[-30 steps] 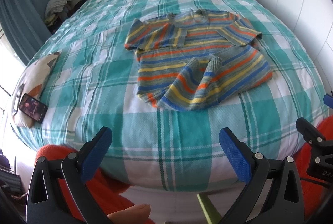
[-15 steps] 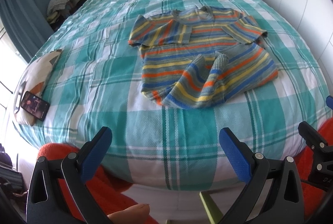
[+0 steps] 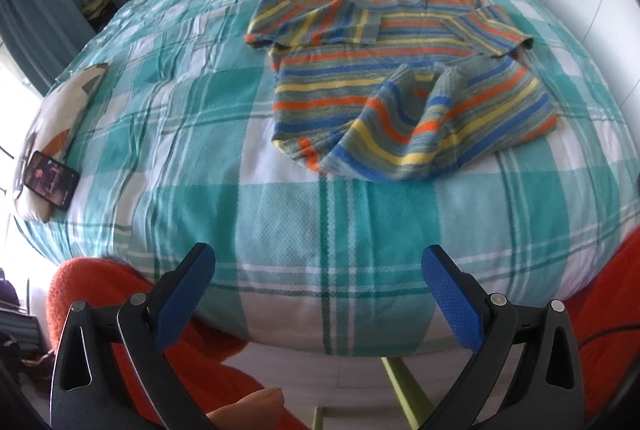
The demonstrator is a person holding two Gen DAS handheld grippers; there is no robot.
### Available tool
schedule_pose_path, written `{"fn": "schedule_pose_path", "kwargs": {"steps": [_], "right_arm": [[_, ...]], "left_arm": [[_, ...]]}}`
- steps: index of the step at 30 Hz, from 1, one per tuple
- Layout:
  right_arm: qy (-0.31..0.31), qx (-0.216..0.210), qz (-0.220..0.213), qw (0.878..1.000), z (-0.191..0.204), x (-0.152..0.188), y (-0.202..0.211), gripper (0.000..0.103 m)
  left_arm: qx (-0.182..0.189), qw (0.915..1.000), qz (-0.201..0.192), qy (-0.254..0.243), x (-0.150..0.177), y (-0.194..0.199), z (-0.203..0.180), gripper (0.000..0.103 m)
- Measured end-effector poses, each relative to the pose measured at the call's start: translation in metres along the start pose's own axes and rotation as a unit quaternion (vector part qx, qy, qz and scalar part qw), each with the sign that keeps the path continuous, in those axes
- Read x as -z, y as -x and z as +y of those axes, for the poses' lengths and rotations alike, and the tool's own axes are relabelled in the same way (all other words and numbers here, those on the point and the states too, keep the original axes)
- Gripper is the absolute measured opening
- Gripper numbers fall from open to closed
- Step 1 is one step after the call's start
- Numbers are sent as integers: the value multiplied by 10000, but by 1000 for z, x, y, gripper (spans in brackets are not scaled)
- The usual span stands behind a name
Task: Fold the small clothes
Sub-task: 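Grasp the folded sleeve cuff with the right gripper and lift it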
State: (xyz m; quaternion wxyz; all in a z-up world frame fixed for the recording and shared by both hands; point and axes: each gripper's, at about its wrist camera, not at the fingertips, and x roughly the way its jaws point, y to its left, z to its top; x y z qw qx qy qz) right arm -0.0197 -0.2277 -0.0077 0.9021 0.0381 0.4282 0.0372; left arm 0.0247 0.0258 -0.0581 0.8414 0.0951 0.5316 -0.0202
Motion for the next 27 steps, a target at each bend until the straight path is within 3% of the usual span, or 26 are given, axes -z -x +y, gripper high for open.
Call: {"fn": "schedule_pose_path", "kwargs": {"steps": [4,8,10,13,14,15,16,17,20,24,27], "right_arm": [[52,-376,-249,9990,-45,-36,-26,103],[17,-597,343,9976,-86,-81,-107,102],[12,-770,534,9956,-96,-97,-144,96],[-36,-1079,744,9914,-98,-111,-184,75],[-12,-1136,834,9900,-96,-112,-193,63],[48,-1207,981,9878,-93,-112,-202,41],[159,-1214,1184,9854,-88,-109,-208,26],[288,-1210,1279,9840,-82,-106,-208,8],[754,-1679,1261,9748,-67,-87,-175,8],[1829,-2404,1462,9420,-46,-36,-98,8],[2551,-2275,1805,9223,-52,9,-62,8]], "left_arm": [[-57,10000,-43,47,-1,-11,16,103],[168,9976,142,655,-2,-16,42,103],[225,9956,216,881,2,-18,51,103],[178,9955,230,906,13,-18,57,102],[160,9957,238,882,16,-19,57,102],[153,9958,274,858,20,-20,58,102],[170,9957,306,854,23,-21,58,102],[202,9955,331,865,25,-23,59,102],[271,9943,404,945,32,-27,62,102],[312,9935,376,1027,30,-30,64,102],[385,9929,359,1066,26,-33,62,102]]}}
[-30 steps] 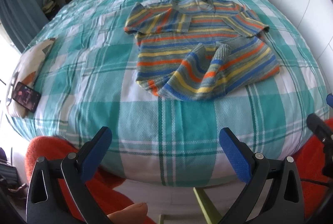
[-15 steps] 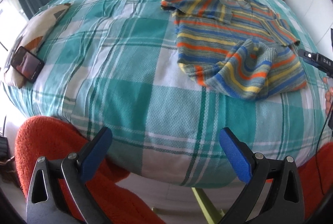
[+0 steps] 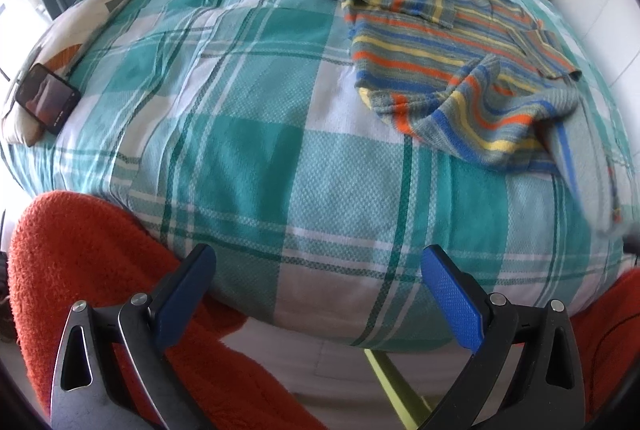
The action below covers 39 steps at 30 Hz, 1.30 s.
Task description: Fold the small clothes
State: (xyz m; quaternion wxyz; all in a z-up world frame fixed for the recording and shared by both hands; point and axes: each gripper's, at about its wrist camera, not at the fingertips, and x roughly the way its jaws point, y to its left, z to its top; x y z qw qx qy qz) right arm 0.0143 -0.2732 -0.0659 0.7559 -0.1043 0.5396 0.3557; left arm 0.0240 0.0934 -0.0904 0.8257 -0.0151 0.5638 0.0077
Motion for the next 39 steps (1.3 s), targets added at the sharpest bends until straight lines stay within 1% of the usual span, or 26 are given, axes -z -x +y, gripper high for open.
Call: {"fn": "schedule_pose_path", "kwargs": {"steps": [3,4,5,7,11,13,15,16,17,18,19,20,21,22,23,24,25,26,28,30,32,35,36,37,38,39], "right_arm": [[-165,353,254,9989,-9,31,9,11],[-299,477,197,9982,-15,36,13,21],[-441,605,36,9972,-20,37,19,38],[-641,766,-482,9938,-27,22,28,57],[-1081,609,-1328,9833,-40,-47,17,59],[-1343,407,-1617,9768,-49,-84,-2,59],[-1676,270,-1720,9704,-60,-115,-43,59],[-1810,114,-1605,9702,-60,-127,-69,59],[-1906,-223,-1379,9717,-51,-135,-95,59],[-1840,-746,-1111,9738,-30,-139,-118,59],[-1404,-1295,-830,9781,9,-139,-136,60],[-720,-1647,-579,9820,53,-135,-144,62],[-87,-1787,-364,9832,91,-127,-147,65],[537,-1813,-305,9815,127,-114,-143,70],[768,-2154,-231,9732,143,-103,-138,69],[721,-2617,-116,9624,148,-95,-135,68],[493,-2886,-93,9561,146,-87,-128,65],[381,-2784,-213,9595,142,-83,-120,65],[280,-2249,-574,9723,127,-78,-101,67],[-96,-1775,-993,9790,98,-83,-83,67],[-677,-1421,-1390,9777,64,-97,-75,69],[-1304,-924,-1623,9737,32,-124,-88,71],[-1370,-897,-1547,9743,31,-132,-100,72],[-1401,-1051,-1305,9759,36,-141,-118,72],[-1388,-1331,-1035,9759,50,-147,-138,72],[-1317,-1870,-774,9704,71,-152,-156,72]], "left_arm": [[102,9999,-6,-33,-2,-1,-6,102],[108,9999,-41,-39,-2,0,-6,102],[115,9999,-82,-39,-2,1,-6,102],[118,9998,-136,-16,-1,2,-5,102],[132,9996,-166,161,-1,0,5,102],[178,9991,-221,305,-1,3,12,102],[170,9984,-324,431,-1,10,20,102],[146,9978,-414,491,-1,16,25,102],[120,9972,-506,538,-1,22,30,102],[85,9962,-619,600,-1,29,37,102],[48,9950,-733,670,0,35,44,102],[19,9940,-807,732,0,39,50,102],[1,9929,-868,817,1,42,58,102],[7,9922,-884,882,0,43,63,102],[42,9917,-865,954,-2,41,68,102],[101,9916,-814,999,-5,37,71,102],[141,9919,-754,1009,-8,33,71,102],[150,9926,-673,998,-11,28,69,102],[168,9929,-612,1008,-18,23,65,102],[306,9921,-671,1019,-22,22,59,102],[324,9922,-714,974,-24,23,55,102],[211,9924,-800,912,-21,30,54,102],[199,9919,-835,935,-20,33,56,102],[188,9909,-889,994,-19,38,62,102],[179,9894,-951,1082,-18,44,68,102],[168,9876,-1016,1182,-19,49,75,102]]}}
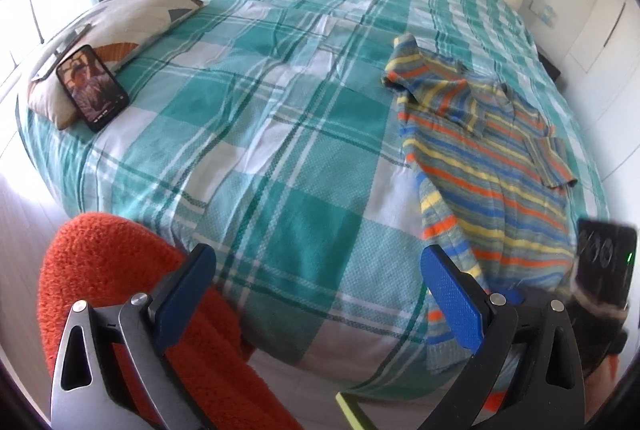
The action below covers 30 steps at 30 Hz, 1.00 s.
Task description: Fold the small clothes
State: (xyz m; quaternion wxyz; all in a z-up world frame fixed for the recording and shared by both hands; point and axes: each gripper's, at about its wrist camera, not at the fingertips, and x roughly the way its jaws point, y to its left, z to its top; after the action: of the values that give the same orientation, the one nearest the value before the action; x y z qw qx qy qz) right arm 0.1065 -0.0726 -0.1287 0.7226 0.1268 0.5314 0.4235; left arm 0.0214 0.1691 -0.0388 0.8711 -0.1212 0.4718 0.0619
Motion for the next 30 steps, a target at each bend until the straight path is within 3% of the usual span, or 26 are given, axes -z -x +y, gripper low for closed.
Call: {"fn": "schedule_pose_path", "kwargs": {"steps": [2,4,6,7,9,11,14,17,21,22,24,25,26,27,28,30], "right_arm": [[24,-1177,295,9926,33,12,-35,72],[30,-2315,252,9725,64,23,-44,72],[2,-2542,54,9671,72,24,-32,72],[32,-2391,-39,9710,70,25,-21,72],[-38,-1801,-463,9825,49,21,21,72],[-412,-1242,-1023,9861,13,24,70,72],[-1472,66,-1790,9728,-61,55,153,72],[-2327,1047,-1663,9525,-114,91,191,72],[-2575,930,-1344,9524,-119,117,176,70],[-2552,892,-1243,9547,-117,116,162,69],[-2499,776,-871,9612,-107,113,133,57],[-2457,823,-666,9636,-101,116,121,52],[-2426,944,-547,9640,-99,112,109,35],[-2439,1041,-483,9630,-97,108,104,21],[-2519,1024,-429,9614,-100,108,107,6],[-2618,1055,-455,9583,-102,114,122,5]], "left_arm": [[-8,9997,-137,193,-7,8,12,102],[13,9989,-254,391,-14,13,22,102],[74,9988,-140,466,-17,5,24,102],[84,9991,37,411,-17,-4,20,102],[-132,9970,762,-82,-11,-39,0,102],[-420,9874,1324,-758,2,-72,-24,101],[-725,9716,1617,-1568,24,-104,-55,100],[-586,9630,1739,-1973,39,-114,-72,98],[-480,9650,1741,-1902,42,-116,-73,93],[-397,9662,1762,-1838,43,-115,-72,88],[-323,9674,1758,-1794,45,-113,-71,76],[-280,9671,1764,-1813,47,-111,-70,58],[-202,9659,1793,-1855,48,-110,-71,36],[-64,9646,1835,-1892,50,-109,-72,27],[10,9633,1864,-1932,50,-108,-74,5],[-187,9615,1812,-2060,52,-103,-75,2]]}}
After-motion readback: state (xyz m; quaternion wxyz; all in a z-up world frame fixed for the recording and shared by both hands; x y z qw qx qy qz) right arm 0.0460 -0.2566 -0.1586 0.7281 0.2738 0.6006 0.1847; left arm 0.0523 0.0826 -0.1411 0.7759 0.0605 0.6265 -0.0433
